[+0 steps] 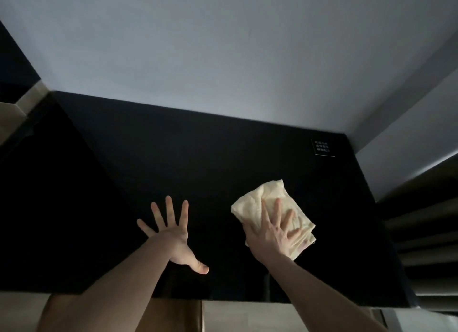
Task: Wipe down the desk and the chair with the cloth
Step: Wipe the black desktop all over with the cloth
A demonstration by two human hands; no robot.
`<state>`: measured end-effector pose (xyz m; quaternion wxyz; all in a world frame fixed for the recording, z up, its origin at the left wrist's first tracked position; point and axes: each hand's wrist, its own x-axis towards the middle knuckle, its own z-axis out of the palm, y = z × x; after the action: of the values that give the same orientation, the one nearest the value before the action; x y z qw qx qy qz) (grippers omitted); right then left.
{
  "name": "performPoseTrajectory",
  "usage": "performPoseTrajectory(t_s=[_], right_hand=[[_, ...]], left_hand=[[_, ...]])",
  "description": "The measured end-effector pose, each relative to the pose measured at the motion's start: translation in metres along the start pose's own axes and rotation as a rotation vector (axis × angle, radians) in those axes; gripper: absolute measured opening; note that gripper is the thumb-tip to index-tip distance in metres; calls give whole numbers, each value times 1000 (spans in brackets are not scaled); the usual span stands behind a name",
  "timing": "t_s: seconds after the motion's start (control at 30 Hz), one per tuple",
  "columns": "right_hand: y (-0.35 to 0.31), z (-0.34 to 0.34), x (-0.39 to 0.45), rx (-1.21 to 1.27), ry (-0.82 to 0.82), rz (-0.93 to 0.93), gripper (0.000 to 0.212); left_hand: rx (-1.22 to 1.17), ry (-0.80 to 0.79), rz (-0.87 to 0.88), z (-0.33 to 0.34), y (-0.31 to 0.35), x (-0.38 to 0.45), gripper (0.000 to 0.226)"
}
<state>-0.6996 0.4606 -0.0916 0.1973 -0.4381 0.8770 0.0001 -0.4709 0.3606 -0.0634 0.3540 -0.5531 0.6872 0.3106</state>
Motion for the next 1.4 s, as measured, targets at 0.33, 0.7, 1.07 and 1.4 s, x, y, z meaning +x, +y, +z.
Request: performPoseTrajectory(t_s=[0.33, 0.7, 1.07, 1.4], right_hand=[[27, -7, 23, 27, 15, -247, 86], [206, -66, 144, -35, 60, -394, 80], [323, -117, 221, 192, 203, -214, 78], [320, -118, 218, 193, 235, -224, 77]], left_hand=[[112, 29, 14, -2, 22, -10, 175], [4, 92, 22, -5, 223, -3, 176], [-69, -145, -183, -28, 271, -4, 192], [-103, -168, -186, -30, 272, -7, 193]])
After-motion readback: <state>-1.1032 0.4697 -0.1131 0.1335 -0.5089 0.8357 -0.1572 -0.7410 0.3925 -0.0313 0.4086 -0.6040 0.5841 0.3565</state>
